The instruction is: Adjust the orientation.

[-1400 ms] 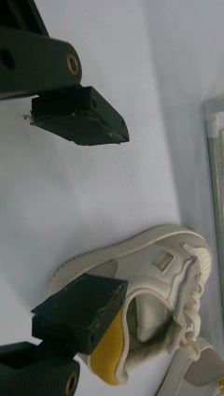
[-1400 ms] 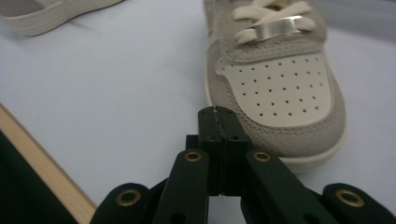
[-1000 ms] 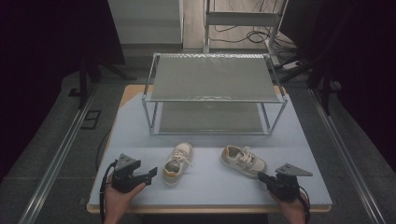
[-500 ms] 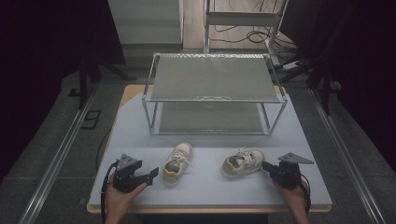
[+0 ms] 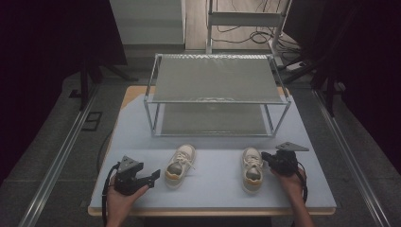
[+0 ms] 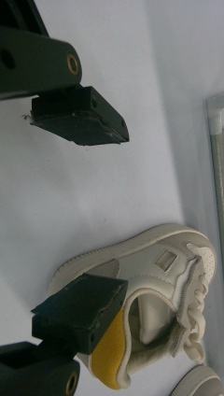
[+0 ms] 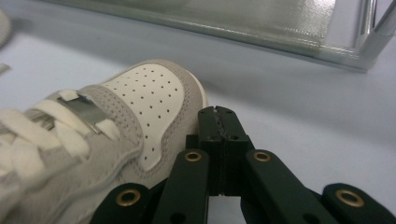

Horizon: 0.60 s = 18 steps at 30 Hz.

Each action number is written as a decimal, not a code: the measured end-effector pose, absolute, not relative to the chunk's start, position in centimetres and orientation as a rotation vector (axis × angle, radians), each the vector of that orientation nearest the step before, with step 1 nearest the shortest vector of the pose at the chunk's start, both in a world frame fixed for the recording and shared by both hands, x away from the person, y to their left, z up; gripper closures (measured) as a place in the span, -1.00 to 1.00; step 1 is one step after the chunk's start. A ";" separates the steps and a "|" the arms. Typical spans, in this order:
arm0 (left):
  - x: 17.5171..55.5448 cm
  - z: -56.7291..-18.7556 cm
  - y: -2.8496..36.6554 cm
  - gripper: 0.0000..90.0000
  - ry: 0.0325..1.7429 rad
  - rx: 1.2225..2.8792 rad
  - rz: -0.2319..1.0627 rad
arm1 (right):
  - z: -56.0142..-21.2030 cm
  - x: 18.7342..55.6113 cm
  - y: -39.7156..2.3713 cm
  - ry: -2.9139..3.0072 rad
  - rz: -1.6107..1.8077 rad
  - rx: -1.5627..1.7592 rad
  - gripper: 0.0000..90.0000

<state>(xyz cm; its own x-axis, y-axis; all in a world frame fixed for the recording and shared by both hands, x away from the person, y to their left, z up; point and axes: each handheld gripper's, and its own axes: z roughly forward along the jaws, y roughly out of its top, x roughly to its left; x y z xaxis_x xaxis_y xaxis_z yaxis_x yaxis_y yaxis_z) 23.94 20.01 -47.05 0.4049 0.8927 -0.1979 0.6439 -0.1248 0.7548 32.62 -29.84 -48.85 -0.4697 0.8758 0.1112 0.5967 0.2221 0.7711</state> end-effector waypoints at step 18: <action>23.8 -46.9 19.7 -0.45 1.304 1.859 0.381 | -44.3 22.8 -25.1 2.256 1.280 1.062 0.99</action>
